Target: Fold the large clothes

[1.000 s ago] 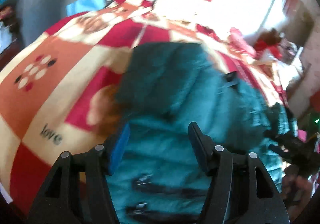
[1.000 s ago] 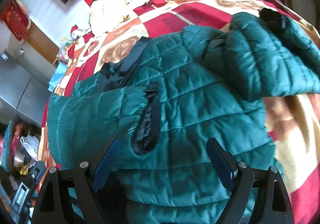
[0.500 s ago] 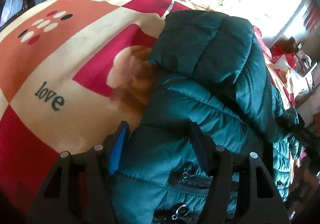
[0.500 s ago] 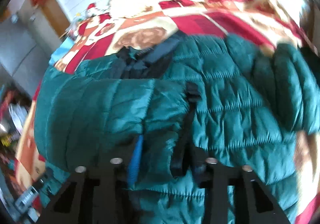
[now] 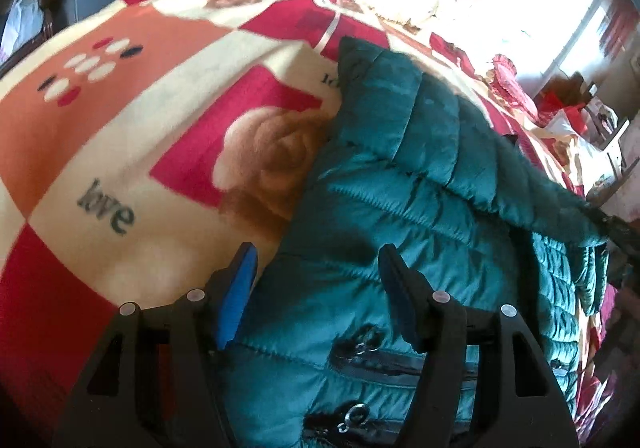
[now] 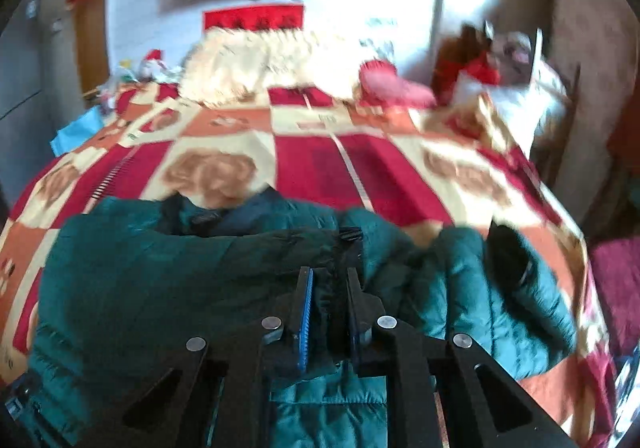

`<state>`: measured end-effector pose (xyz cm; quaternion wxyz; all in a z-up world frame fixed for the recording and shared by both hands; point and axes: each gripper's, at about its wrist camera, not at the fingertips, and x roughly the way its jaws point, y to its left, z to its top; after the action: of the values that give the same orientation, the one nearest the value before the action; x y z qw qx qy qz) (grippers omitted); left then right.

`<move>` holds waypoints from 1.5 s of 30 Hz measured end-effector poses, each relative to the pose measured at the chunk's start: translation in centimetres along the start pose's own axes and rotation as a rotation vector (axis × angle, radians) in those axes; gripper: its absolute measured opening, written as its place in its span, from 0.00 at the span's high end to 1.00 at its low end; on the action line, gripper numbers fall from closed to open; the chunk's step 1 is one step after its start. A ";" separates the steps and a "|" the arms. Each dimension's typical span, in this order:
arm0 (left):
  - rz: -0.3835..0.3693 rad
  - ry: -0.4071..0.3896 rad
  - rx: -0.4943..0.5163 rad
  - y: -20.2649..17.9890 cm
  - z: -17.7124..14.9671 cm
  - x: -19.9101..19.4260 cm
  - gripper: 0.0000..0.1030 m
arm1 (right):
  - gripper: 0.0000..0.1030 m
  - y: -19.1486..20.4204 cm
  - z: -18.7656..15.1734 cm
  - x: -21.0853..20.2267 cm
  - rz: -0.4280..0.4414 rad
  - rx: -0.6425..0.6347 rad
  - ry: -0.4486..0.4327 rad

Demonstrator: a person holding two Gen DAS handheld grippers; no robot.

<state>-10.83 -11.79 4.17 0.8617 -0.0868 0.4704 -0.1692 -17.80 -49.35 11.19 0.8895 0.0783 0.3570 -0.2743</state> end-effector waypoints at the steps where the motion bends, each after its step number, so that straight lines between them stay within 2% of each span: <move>1: 0.007 -0.011 0.007 -0.1 0.3 -0.3 0.39 | 0.91 -0.1 0.1 0.2 -0.008 0.001 -0.003; 4: 0.027 -0.039 0.012 -0.3 1.7 -0.7 0.39 | 0.95 -0.7 0.3 -0.4 -0.067 -0.022 -0.048; 6: 0.031 -0.038 -0.002 -0.3 2.5 -0.5 0.39 | 0.95 -1.2 0.0 0.6 -0.080 -0.022 -0.022; 7: 0.025 -0.036 -0.008 -0.3 3.0 -0.4 0.39 | 0.95 -1.5 -0.3 1.2 -0.051 -0.018 0.016; 9: 0.022 -0.055 -0.004 -0.7 4.1 -0.3 0.39 | 0.95 -1.8 -1.1 2.2 0.065 0.021 0.077; 12: 0.009 -0.070 0.023 -1.9 5.8 0.2 0.39 | 0.93 -1.5 -2.1 2.5 0.105 0.024 0.102; 14: -0.019 -0.082 0.028 -2.6 7.2 0.9 0.39 | 0.67 -1.7 -2.7 2.7 0.128 0.049 0.107; 15: -0.025 -0.086 0.030 -2.8 7.8 1.3 0.39 | 0.40 -2.1 -2.9 2.8 0.145 0.083 0.110; 16: -0.027 -0.084 0.032 -3.1 8.5 2.0 0.39 | 0.28 -2.6 -3.0 2.8 0.160 0.115 0.108; 21: -0.029 -0.011 0.017 -3.6 10.9 5.9 0.39 | 0.28 -3.8 -3.2 3.8 0.175 0.183 0.136; 24: 0.017 0.048 0.010 -3.3 11.2 8.0 0.39 | 0.28 -4.5 -3.4 4.9 0.181 0.235 0.163; 27: 0.062 0.040 -0.037 -1.9 11.0 8.7 0.39 | 0.28 -4.0 -3.5 6.3 0.224 0.258 0.213; 28: 0.061 0.040 -0.045 -1.6 10.9 8.8 0.39 | 0.30 -3.5 -3.4 6.5 0.232 0.248 0.220; 29: 0.064 0.043 -0.049 -1.3 10.8 9.0 0.39 | 0.39 -2.7 -3.4 6.4 0.233 0.224 0.204; 30: 0.072 0.044 -0.045 -1.2 10.7 9.1 0.39 | 0.71 -2.2 -3.3 6.2 0.249 0.207 0.191; 31: 0.077 0.041 -0.038 -1.3 10.7 9.1 0.39 | 0.85 -1.7 -3.1 5.9 0.264 0.195 0.181; 33: 0.086 0.033 -0.017 -1.5 10.6 9.2 0.39 | 0.89 -0.8 -2.5 4.7 0.268 0.154 0.127; 35: 0.087 0.025 -0.001 -1.7 10.4 9.2 0.39 | 0.91 -0.1 -2.4 3.7 0.180 0.076 0.065; 36: 0.084 0.023 0.002 -1.7 10.4 9.3 0.38 | 0.92 -0.1 -2.6 3.9 0.114 0.051 0.065; 38: 0.090 0.022 0.010 -1.9 10.2 9.5 0.35 | 0.93 -1.0 -3.1 5.5 0.084 0.093 0.126; 40: 0.097 0.021 0.019 -2.1 10.2 9.3 0.35 | 0.93 -1.4 -3.3 6.1 0.063 0.102 0.138; 43: 0.117 0.005 0.042 -2.6 10.3 7.9 0.36 | 0.93 -1.7 -3.2 6.0 0.070 0.103 0.138; 45: 0.108 -0.053 0.063 -3.2 10.3 6.1 0.35 | 0.91 -2.6 -2.8 5.5 0.083 0.157 0.148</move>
<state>0.19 -17.14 6.03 0.8840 -0.0388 0.4459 -0.1349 -17.65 -52.95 5.57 0.8625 0.1824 0.3955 -0.2578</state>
